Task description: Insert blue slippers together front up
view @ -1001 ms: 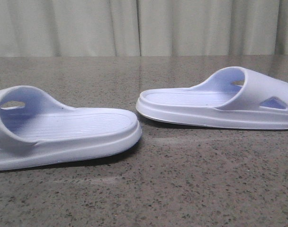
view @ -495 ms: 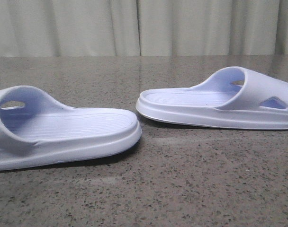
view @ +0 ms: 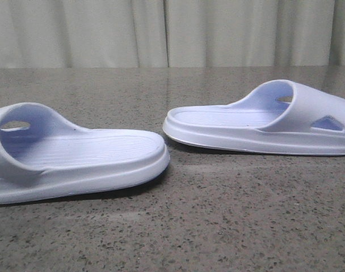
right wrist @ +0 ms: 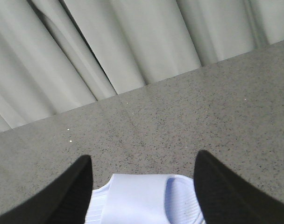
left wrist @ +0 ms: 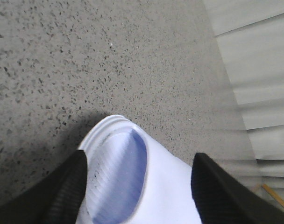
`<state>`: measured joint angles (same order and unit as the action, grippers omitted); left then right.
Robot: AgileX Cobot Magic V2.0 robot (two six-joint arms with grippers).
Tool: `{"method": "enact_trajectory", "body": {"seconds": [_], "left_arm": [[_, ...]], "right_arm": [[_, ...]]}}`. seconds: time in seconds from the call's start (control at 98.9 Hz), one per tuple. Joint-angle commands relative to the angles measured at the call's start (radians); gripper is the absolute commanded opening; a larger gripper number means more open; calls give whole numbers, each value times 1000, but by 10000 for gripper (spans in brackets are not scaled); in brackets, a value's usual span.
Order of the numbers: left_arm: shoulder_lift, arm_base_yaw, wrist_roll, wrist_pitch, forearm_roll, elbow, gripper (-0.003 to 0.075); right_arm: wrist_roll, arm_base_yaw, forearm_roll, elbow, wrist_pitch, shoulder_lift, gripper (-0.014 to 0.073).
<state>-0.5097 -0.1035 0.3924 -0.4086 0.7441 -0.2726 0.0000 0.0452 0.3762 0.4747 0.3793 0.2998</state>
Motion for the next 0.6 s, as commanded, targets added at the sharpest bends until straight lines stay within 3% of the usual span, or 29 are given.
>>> {"method": "enact_trajectory", "body": {"seconds": [0.0, 0.586], "left_arm": [[-13, -6, 8, 71, 27, -27, 423], [-67, -6, 8, 100, -33, -27, 386]], "right_arm": [[0, -7, 11, 34, -81, 17, 404], [0, -7, 11, 34, -82, 17, 404]]}}
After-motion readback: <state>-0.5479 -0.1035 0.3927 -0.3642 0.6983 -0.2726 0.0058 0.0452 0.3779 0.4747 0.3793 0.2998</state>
